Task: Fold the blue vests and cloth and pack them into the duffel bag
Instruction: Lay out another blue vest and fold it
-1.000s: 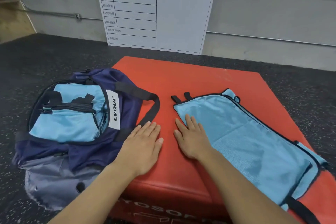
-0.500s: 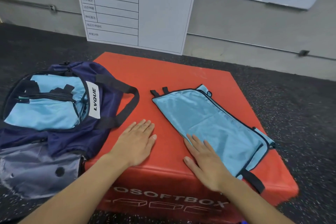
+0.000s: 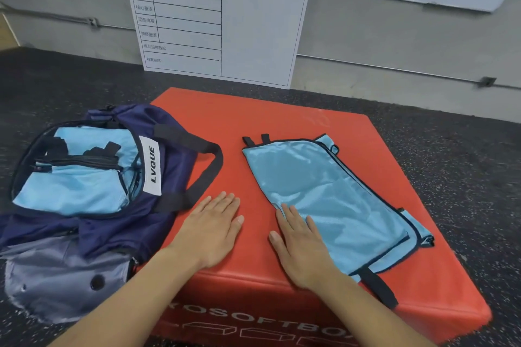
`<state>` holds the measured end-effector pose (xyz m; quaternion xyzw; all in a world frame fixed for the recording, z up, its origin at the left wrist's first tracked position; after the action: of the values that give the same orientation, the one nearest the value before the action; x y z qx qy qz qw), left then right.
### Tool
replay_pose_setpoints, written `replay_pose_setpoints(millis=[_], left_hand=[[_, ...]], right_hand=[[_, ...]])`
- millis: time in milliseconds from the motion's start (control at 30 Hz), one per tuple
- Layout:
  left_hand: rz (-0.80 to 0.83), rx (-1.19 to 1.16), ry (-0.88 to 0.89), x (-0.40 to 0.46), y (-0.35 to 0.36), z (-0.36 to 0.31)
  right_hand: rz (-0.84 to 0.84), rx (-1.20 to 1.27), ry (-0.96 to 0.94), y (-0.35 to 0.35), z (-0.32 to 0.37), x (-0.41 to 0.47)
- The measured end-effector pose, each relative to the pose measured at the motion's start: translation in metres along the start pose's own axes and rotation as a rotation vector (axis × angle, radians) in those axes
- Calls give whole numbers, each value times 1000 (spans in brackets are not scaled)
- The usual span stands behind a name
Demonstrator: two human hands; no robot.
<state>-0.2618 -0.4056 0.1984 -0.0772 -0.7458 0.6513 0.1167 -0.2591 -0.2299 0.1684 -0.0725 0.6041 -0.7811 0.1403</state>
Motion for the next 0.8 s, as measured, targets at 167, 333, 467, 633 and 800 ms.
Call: replay_pose_setpoints(millis=[167, 333, 467, 633, 800], left_hand=[[-20, -21, 2, 2, -2, 4], [-97, 6, -14, -3, -6, 19], [-164, -24, -13, -9, -20, 32], [-174, -34, 13, -10, -21, 38], [-152, -11, 205, -12, -7, -7]], right_hand=[[-2, 17, 140, 6, 27, 43], [3, 189, 226, 7, 57, 80], [30, 612, 198, 2, 81, 103], [41, 831, 42, -19, 74, 94], [-32, 98, -117, -21, 30, 61]])
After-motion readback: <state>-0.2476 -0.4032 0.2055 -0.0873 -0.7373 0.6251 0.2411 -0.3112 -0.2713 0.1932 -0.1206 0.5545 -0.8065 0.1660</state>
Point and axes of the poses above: each hand's wrist, its own x-axis towards the middle knuckle, its own y-axis out of the palm, z = x × y, the point moved 9 cm from there along x, towards the middle knuckle, and after that the axes turned 3 degrees about y, right-handed, at the moved point
